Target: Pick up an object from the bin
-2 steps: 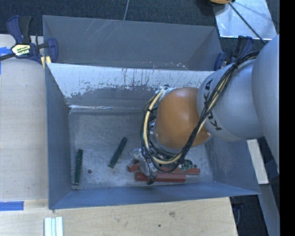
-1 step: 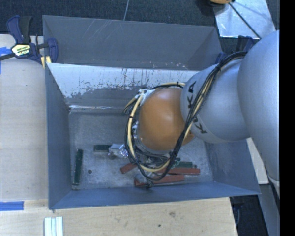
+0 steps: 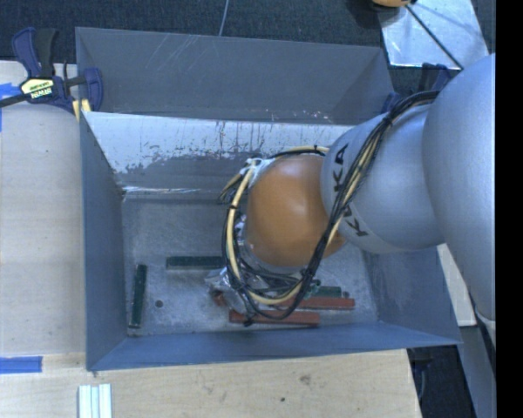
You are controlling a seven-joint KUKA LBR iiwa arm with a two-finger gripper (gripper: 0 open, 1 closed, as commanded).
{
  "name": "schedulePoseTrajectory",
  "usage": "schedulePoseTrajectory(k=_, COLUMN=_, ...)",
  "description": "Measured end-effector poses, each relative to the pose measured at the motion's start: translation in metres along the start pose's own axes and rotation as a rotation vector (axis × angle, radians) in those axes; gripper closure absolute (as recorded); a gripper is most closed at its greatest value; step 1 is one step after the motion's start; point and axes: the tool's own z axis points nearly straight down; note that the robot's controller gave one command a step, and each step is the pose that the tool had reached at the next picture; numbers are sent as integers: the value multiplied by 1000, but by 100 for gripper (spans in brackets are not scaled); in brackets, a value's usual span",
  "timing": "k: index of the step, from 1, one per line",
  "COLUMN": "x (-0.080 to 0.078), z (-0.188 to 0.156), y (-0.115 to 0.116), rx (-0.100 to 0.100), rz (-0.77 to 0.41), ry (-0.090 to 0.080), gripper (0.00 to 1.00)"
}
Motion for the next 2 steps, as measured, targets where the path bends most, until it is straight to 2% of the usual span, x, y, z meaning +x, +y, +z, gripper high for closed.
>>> schedulePoseTrajectory(k=1, x=-2, z=0, y=-1, rx=4, rz=-1, ry=-7, gripper=0)
schedulePoseTrajectory(k=2, x=0, z=1, y=0, rx=0, rz=-2, ry=0, gripper=100)
